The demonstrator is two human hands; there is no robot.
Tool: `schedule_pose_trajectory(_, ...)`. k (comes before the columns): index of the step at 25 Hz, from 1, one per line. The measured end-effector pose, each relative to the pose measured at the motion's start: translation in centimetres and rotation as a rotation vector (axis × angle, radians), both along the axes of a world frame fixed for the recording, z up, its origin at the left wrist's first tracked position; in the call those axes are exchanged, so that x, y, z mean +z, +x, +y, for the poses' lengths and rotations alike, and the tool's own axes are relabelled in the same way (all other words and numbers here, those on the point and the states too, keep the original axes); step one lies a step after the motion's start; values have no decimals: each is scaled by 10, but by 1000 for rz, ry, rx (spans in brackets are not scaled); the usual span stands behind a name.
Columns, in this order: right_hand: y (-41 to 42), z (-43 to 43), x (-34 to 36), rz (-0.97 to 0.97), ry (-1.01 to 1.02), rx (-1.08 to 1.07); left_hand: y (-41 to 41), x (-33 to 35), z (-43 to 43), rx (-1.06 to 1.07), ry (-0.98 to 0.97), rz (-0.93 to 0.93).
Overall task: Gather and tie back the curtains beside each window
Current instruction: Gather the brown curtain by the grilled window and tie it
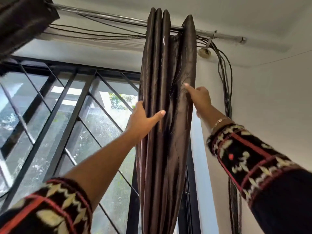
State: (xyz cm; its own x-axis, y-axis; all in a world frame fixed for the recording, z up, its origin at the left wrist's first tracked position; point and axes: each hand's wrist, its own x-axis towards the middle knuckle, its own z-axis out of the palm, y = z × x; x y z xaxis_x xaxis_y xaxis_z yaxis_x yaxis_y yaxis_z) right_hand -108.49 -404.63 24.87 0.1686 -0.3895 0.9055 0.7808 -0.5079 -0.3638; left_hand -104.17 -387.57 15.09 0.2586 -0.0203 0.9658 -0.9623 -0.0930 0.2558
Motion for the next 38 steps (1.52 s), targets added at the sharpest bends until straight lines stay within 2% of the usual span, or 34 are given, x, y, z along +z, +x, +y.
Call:
schedule_pose_trajectory(5,7,-8,66,19,-34,-78,13,27,-13,-57,-52,20)
schedule_pose_trajectory(8,10,1,85,-21,-120,-376,19,24,-11,-118,-32,13)
schedule_pose_trajectory(10,16,31,86,-90,-253,-521,22,20,-10,-178,-37,12)
schedule_pose_trajectory(14,22,92,86,-113,-607,-556,18,19,-15,-263,16,2)
schedule_pose_trajectory(17,19,109,77,-105,-784,-412,14,21,-12,-309,14,7)
schedule_pose_trajectory(21,16,97,46,-151,-644,-294,17,11,-5,-248,-21,31)
schedule_pose_trajectory(28,5,97,-37,-183,-384,-258,18,-40,0,-166,-108,88)
schedule_pose_trajectory(32,5,99,-94,-69,-328,-344,9,-86,-1,12,-212,150)
schedule_pose_trajectory(38,5,110,-179,61,-340,-618,-12,-157,7,83,-129,225)
